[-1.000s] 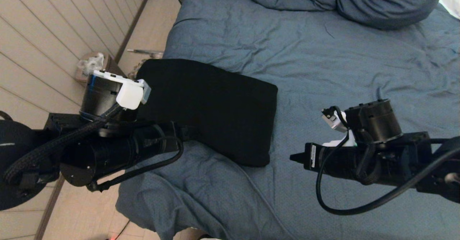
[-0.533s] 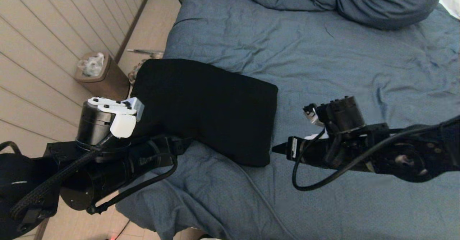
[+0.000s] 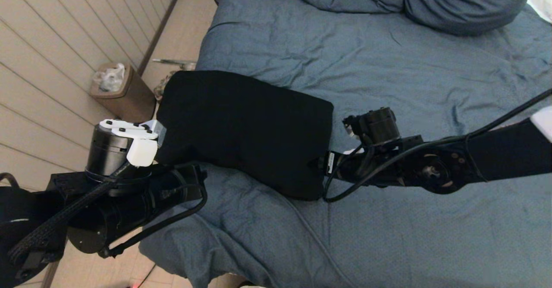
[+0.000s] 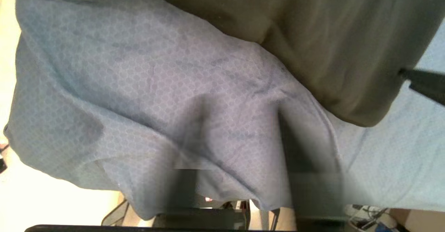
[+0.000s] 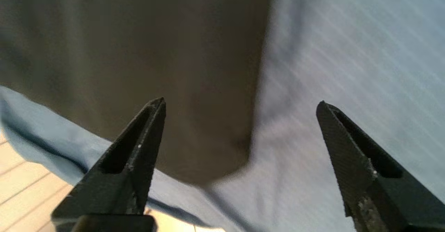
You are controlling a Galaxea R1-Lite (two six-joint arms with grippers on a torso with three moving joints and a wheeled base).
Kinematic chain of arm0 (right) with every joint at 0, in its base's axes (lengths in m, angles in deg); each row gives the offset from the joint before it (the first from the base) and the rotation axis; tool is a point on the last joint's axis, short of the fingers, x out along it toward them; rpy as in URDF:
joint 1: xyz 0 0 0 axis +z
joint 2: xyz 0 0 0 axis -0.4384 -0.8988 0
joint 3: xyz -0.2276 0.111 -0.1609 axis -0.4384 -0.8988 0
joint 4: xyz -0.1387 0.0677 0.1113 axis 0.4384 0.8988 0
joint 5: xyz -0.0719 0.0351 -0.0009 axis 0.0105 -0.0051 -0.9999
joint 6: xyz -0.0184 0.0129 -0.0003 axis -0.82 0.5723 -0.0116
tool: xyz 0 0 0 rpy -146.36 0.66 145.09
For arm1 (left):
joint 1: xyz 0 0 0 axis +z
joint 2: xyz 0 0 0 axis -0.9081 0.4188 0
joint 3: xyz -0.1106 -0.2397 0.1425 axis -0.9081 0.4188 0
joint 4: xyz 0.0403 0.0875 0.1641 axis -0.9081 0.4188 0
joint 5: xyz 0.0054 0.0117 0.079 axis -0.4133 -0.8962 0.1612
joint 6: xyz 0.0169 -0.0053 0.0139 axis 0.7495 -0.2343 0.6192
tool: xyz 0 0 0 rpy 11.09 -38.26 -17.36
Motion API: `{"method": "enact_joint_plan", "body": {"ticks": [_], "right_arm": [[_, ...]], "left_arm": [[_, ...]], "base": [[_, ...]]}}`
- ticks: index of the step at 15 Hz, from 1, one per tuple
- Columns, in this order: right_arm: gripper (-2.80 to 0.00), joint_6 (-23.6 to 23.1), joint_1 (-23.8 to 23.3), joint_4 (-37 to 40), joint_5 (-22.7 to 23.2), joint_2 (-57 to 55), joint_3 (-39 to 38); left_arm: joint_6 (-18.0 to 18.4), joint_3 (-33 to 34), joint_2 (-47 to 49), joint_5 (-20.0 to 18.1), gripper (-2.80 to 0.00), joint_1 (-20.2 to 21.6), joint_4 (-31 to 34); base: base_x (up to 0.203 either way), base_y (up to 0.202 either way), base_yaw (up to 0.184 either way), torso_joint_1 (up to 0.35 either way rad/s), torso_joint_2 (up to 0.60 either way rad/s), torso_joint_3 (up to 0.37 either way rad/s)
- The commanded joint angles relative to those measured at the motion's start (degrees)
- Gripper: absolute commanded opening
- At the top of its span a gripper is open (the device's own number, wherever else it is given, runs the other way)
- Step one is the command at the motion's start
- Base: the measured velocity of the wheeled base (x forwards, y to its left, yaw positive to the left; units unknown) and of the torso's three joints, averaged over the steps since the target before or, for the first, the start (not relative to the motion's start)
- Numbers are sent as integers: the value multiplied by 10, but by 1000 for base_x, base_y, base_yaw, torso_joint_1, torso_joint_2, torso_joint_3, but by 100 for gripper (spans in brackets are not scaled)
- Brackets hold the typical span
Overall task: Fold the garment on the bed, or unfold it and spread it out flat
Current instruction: Unfold the black sweatshirt
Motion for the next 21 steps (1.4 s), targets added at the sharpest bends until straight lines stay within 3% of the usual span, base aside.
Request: {"method": "enact_joint_plan", "body": {"ticks": [1,4,7,11,12,13,15,21], "right_arm": [[0,1,4,0,0,-25,26],[0,2,9,2,-4,-75,66],[0,0,15,2,-38,-89,67],[0,4,27,-1,-41,-101,83],[-220,4,31,-1,-45,-101,86],[-280,4,38,-1,-69,-102,89],[-280,4,43,-1,-99,-105,102],[-280,11,19,1,-106,-83,93]], "left_arm": [[-3,3,7,1,-280,0,-2],[-4,4,7,0,-280,0,-2],[-4,5,7,-1,-280,0,-2],[-4,12,8,-2,-280,0,-7],[-4,13,8,-2,-280,0,-13],[-3,16,15,-1,-280,0,-23],[-3,19,22,0,-280,0,-37],[-3,20,23,5,-280,0,-39]], "base": [[0,0,0,0,0,0],[0,0,0,0,0,0],[0,0,0,0,0,0],[0,0,0,0,0,0],[0,0,0,0,0,0],[0,0,0,0,0,0],[0,0,0,0,0,0],[0,0,0,0,0,0]]}}
